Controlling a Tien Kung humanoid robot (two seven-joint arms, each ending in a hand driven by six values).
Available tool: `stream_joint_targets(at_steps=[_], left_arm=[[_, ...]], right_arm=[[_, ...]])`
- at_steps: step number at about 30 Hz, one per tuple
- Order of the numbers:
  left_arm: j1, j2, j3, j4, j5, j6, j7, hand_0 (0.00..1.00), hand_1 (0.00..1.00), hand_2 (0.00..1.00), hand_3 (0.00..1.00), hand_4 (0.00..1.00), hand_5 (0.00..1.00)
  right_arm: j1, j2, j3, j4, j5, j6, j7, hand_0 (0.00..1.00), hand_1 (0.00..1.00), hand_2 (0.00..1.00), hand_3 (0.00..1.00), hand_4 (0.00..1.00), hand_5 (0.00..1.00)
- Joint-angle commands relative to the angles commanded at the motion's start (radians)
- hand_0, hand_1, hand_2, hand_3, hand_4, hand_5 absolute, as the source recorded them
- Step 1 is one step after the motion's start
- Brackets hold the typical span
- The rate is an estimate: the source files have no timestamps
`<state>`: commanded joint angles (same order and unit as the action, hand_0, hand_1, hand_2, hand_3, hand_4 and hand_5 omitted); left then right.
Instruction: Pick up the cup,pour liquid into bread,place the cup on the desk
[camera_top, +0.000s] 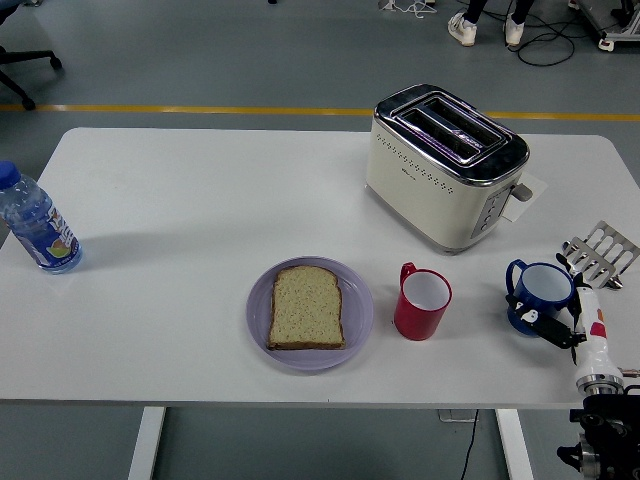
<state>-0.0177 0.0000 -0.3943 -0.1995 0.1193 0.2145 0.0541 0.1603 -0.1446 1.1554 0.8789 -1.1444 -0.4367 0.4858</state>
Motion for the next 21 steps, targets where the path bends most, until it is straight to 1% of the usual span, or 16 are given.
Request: stream_joint_targets(at_steps=[1, 6, 7, 12, 13, 14, 17, 21], left_arm=[[0.0, 0.0, 0.0, 0.0, 0.0, 0.0, 0.0, 0.644, 0.666, 0.69, 0.526, 0.246, 0.856], [-0.004, 0.0, -0.008, -0.001, 0.003, 0.0, 0.0, 0.644, 0.666, 0.69, 0.526, 0.246, 0.856], [-0.005, 0.0, -0.009, -0.001, 0.003, 0.0, 0.0, 0.644, 0.665, 0.69, 0.526, 0.245, 0.856], [-0.007, 0.0, -0.013, -0.001, 0.004, 0.0, 0.0, 0.644, 0.665, 0.69, 0.526, 0.245, 0.856], [-0.007, 0.0, -0.013, -0.001, 0.004, 0.0, -0.001, 0.644, 0.665, 0.691, 0.526, 0.244, 0.858], [-0.008, 0.0, -0.013, -0.001, 0.005, 0.0, -0.001, 0.644, 0.665, 0.691, 0.526, 0.244, 0.858], [-0.009, 0.0, -0.014, -0.001, 0.004, 0.0, -0.001, 0.644, 0.665, 0.691, 0.526, 0.244, 0.858], [-0.009, 0.0, -0.015, -0.001, 0.004, 0.0, -0.001, 0.644, 0.666, 0.691, 0.526, 0.244, 0.859]], right_arm=[[0.0, 0.0, 0.001, 0.0, 0.0, 0.002, 0.002, 0.837, 0.764, 0.908, 0.998, 0.937, 0.174], [0.001, 0.0, 0.014, -0.002, -0.016, 0.028, -0.003, 0.837, 0.764, 0.908, 0.998, 0.937, 0.174], [0.002, 0.0, 0.016, -0.002, -0.02, 0.036, -0.006, 0.916, 0.812, 0.97, 0.998, 0.95, 0.185], [0.002, 0.002, 0.024, -0.001, -0.031, 0.055, -0.014, 0.916, 0.812, 0.97, 0.998, 0.95, 0.185], [0.002, 0.002, 0.024, 0.0, -0.032, 0.056, -0.015, 0.916, 0.812, 0.97, 0.998, 0.95, 0.185], [0.001, 0.002, 0.028, 0.004, -0.036, 0.057, -0.014, 0.943, 0.842, 0.993, 0.998, 0.949, 0.187], [-0.002, 0.002, 0.036, 0.015, -0.043, 0.056, -0.011, 0.943, 0.842, 0.993, 0.998, 0.949, 0.187], [-0.013, -0.001, 0.059, 0.056, -0.063, 0.052, -0.011, 0.95, 0.846, 0.995, 0.998, 0.954, 0.192]])
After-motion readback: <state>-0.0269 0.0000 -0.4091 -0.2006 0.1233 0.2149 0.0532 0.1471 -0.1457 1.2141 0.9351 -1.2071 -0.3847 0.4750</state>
